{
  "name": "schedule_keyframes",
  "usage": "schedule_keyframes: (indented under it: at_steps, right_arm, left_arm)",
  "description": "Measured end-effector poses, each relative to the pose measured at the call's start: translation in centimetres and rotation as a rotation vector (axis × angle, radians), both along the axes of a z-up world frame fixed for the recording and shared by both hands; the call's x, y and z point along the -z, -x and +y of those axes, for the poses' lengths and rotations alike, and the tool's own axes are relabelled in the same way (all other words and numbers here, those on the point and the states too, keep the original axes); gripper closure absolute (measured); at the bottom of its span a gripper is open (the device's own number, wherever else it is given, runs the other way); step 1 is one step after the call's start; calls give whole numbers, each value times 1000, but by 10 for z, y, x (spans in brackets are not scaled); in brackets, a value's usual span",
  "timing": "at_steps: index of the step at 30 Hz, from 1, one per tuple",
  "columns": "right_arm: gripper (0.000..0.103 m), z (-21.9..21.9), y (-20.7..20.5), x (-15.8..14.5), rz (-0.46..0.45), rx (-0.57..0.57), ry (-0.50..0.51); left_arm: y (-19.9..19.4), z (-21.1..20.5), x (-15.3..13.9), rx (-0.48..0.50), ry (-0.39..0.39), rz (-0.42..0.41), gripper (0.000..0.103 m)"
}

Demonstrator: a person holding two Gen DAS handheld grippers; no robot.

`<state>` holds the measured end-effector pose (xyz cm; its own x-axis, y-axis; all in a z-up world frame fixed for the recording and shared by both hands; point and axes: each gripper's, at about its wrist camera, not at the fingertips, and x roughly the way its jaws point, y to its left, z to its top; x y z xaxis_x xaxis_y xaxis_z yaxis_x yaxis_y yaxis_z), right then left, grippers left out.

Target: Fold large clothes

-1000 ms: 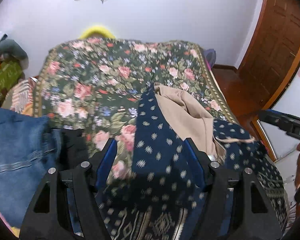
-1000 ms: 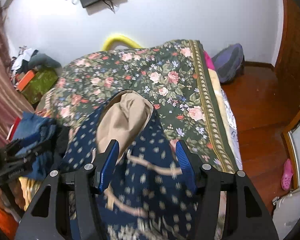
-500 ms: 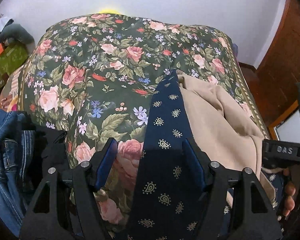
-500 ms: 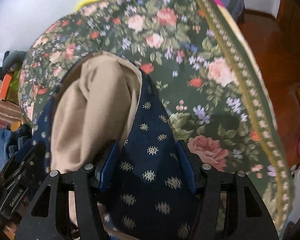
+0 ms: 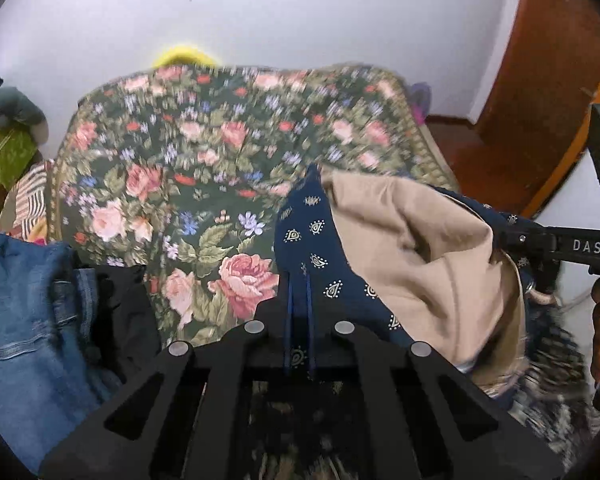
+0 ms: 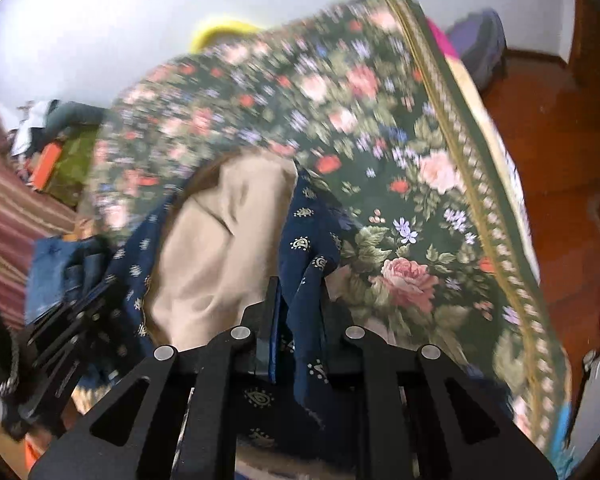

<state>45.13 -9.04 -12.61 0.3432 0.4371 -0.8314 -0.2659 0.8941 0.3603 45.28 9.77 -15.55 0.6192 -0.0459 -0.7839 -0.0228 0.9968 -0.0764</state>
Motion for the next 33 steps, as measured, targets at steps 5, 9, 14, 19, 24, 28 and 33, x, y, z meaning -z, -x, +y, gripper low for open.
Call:
schedule_keyframes:
  at_steps: [5, 9, 14, 19, 24, 28, 33]
  right_arm:
    - [91, -13, 53, -43, -101, -63, -3]
    - [91, -23, 98, -57, -166, -99, 14]
    - [91, -41, 150, -50, -208, -114, 53]
    - [91, -53, 180, -24, -186, -104, 93]
    - [90, -60, 194, 9, -132, -80, 127]
    - [89, -59, 200, 21, -139, -85, 170]
    - [82, -52, 203, 1, -195, -124, 219]
  left_arm:
    - [59, -6, -48, 72, 36, -69, 99]
    - [113, -11, -66, 124, 61, -89, 99]
    - [170, -18, -57, 159, 96, -63, 99]
    - [211, -28, -21, 152, 87, 4, 99]
    - [231, -32, 32, 103, 53, 93, 99]
    - [236, -35, 58, 91, 0, 142, 98]
    - [238, -35, 41, 99, -52, 124, 83]
